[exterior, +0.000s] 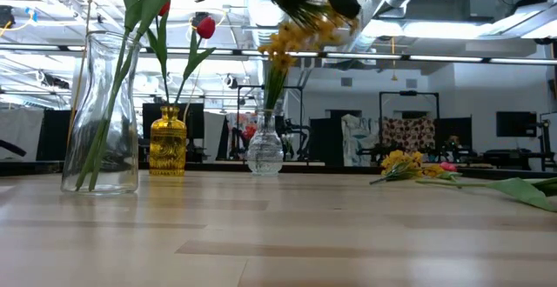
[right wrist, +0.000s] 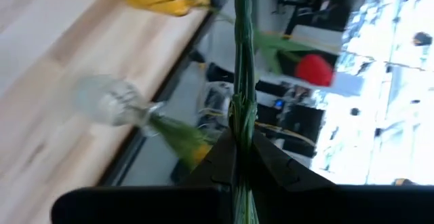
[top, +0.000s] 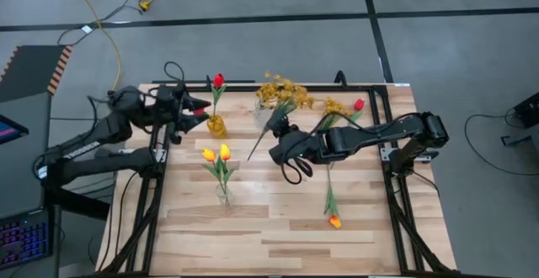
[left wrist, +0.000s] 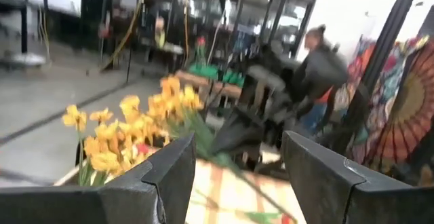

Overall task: Sort flowers into vase by color
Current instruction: Put the right yellow flowers into the top transparent vase

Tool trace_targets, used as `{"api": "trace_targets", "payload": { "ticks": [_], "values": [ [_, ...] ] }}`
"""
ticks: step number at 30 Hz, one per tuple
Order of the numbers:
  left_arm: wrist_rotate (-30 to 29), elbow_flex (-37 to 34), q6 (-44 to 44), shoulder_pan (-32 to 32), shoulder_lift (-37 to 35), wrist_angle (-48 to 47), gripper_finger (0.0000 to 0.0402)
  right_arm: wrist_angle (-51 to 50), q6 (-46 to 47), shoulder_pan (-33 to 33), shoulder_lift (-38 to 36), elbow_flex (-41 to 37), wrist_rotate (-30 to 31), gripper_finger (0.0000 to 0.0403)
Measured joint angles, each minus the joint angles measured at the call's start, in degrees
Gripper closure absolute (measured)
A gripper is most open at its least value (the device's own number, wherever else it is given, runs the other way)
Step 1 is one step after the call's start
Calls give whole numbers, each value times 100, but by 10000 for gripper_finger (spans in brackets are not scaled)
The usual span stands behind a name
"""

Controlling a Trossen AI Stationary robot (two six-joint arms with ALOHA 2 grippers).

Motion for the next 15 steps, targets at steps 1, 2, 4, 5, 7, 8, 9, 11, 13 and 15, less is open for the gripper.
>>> {"api": "trace_targets", "payload": {
  "ticks": [1, 2, 4, 5, 7, 8, 9, 11, 13, 15],
  "values": [
    [-34, 126, 51, -59, 125, -148, 196, 179, -152, 0, 0, 0, -1, 349],
    [-78, 239, 101, -119, 241, -304, 196, 336, -305, 0, 0, 0, -1, 349],
    [-108, 461, 206, -237, 466, -563, 196, 651, -586, 0, 0, 0, -5, 349],
    [-110, 558, 241, -292, 573, -631, 196, 765, -733, 0, 0, 0, -6, 349],
    [-112, 743, 250, -396, 770, -764, 196, 961, -987, 0, 0, 0, -8, 349],
    [-112, 843, 250, -447, 870, -820, 196, 1033, -1084, 0, 0, 0, -12, 349],
    [-113, 943, 254, -497, 962, -869, 196, 1101, -1164, 0, 0, 0, -14, 349],
    [-114, 1084, 273, -580, 1137, -900, 196, 1237, -1357, 0, 0, 0, -21, 349],
    [-118, 1216, 276, -655, 1301, -944, 196, 1328, -1525, 0, 0, 0, -30, 349],
    [-153, 1345, 275, -724, 1482, -1039, 196, 1326, -1680, 0, 0, 0, -70, 349]
  ]
}}
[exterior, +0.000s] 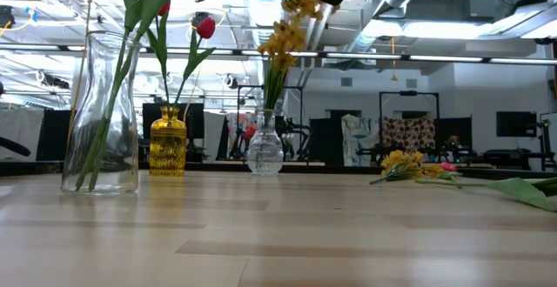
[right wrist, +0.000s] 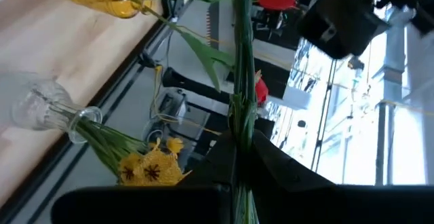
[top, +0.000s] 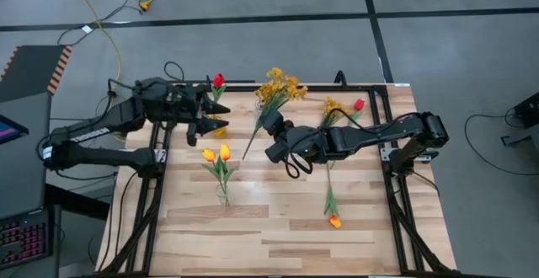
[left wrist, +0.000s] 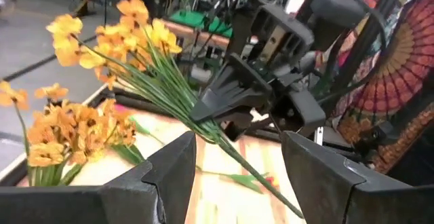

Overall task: Sort flowers into vase by color
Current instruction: Put the right yellow flowers into the top transparent vase

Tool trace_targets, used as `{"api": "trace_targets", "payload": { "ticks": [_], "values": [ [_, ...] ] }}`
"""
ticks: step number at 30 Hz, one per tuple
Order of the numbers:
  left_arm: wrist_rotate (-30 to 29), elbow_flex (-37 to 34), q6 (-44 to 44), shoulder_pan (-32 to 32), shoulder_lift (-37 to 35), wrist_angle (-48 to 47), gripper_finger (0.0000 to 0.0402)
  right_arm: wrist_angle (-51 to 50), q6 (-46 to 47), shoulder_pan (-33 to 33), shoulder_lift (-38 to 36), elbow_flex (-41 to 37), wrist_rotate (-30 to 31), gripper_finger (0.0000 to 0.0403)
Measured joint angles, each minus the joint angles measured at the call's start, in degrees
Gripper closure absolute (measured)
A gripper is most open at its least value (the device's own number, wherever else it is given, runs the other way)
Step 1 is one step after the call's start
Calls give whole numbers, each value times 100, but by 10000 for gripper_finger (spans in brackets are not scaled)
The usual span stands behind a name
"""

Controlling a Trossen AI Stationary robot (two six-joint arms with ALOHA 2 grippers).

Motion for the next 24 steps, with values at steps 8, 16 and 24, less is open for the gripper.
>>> {"api": "trace_targets", "payload": {
  "ticks": [8, 16, 24],
  "values": [
    [-260, 140, 8, -169, 583, -40, 196, 43, -52, 0, 0, 0, -237, 349],
    [-255, 140, -70, -218, 955, -5, 196, 279, -72, 0, 0, 0, -310, 349],
    [-204, 145, -128, -252, 1085, 88, 196, 281, -512, 0, 0, 0, -562, 349]
  ]
}}
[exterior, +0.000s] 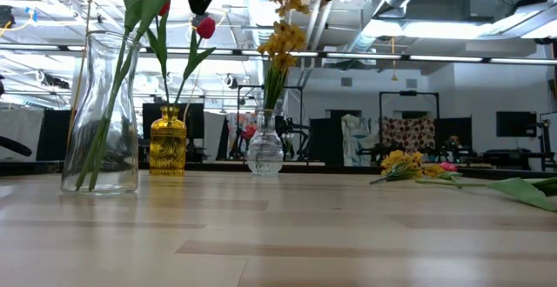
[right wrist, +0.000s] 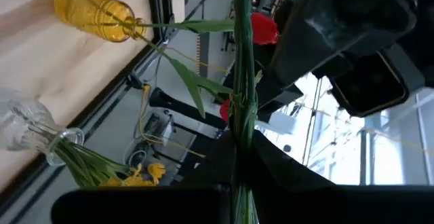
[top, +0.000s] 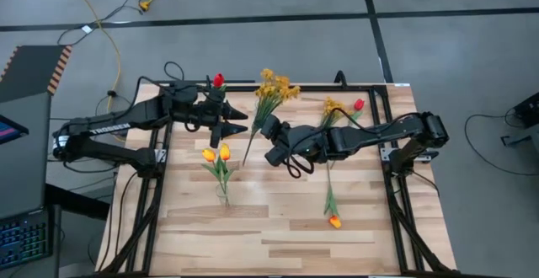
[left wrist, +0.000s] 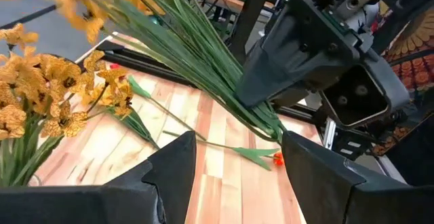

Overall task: Sort flowers into vase by color
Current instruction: Put the right yellow flowers into the top transparent vase

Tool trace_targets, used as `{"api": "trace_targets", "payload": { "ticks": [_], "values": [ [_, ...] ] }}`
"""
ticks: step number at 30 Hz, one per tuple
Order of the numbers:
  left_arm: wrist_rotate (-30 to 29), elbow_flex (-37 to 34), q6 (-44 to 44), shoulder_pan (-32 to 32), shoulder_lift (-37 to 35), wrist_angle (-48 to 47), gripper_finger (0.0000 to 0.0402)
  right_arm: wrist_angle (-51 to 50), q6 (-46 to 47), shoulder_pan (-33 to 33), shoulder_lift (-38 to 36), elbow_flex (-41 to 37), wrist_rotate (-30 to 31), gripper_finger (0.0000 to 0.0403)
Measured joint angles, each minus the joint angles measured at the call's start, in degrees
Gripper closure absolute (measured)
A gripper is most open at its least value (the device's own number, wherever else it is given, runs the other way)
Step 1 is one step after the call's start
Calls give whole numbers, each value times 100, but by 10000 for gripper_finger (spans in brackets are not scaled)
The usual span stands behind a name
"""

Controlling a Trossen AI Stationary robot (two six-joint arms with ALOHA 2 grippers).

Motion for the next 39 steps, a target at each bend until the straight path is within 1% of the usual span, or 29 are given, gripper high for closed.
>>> {"api": "trace_targets", "payload": {
  "ticks": [9, 13, 20, 28, 32, 39],
  "values": [
    [-21, -2, -136, -223, 75, 2, 196, 2, -141, 0, 0, 0, -13, 349],
    [-56, 0, -224, -315, 219, 89, 196, 4, -143, 0, 0, 0, -13, 349],
    [-5, -2, -335, -392, 499, 439, 196, -16, -158, -2, 2, -2, -11, 349],
    [-57, -2, -332, -396, 513, 676, 199, 13, -139, 0, 2, -2, -11, 349],
    [-117, -2, -332, -396, 513, 677, 229, 9, -137, -1, 2, -2, -9, 349],
    [-122, -3, -401, -396, 513, 657, 316, -10, -148, -2, 2, -2, 9, 349]
  ]
}}
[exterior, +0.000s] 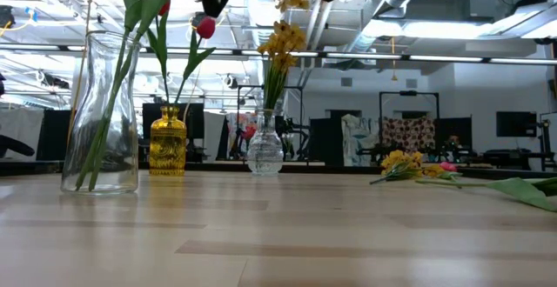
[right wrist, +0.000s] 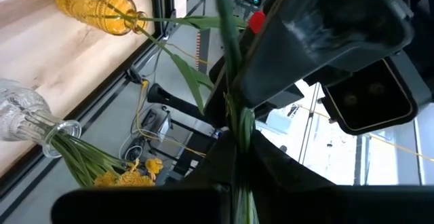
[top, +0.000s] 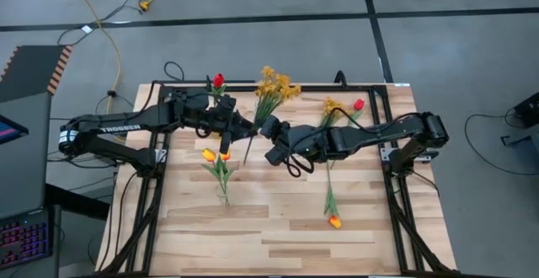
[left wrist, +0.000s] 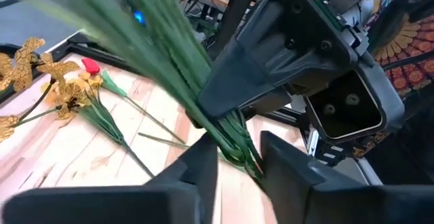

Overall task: Sort flowers into vase by color
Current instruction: Put the right yellow flowers into the top transparent vase

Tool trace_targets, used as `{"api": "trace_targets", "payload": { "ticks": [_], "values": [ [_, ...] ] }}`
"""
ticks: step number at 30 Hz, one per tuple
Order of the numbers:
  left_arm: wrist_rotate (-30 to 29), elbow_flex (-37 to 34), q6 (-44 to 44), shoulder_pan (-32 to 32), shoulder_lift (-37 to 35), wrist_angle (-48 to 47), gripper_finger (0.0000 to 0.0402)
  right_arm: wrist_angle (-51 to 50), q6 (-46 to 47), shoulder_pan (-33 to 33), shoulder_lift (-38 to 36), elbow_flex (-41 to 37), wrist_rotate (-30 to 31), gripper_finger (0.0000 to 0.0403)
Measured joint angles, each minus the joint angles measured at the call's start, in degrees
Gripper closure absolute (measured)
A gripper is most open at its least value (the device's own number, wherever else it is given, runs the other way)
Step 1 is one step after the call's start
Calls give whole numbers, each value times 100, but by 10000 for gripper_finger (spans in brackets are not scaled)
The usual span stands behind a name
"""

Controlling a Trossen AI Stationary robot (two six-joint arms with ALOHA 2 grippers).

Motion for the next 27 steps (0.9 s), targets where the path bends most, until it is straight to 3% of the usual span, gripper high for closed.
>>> {"api": "trace_targets", "payload": {
  "ticks": [6, 13, 17, 27],
  "values": [
    [-17, -4, -21, 4, 0, -18, 370, 0, -12, 2, -2, 0, 19, 349],
    [-17, -4, -67, 4, 0, -18, 378, 8, 12, 2, -4, 0, 20, 336],
    [-17, -4, -63, 2, 0, -14, 376, 27, 105, 2, -4, 0, 5, 307],
    [-207, -6, -61, 0, 0, 6, 375, 24, 1441, 30, -4, 0, -6, 202]
  ]
}}
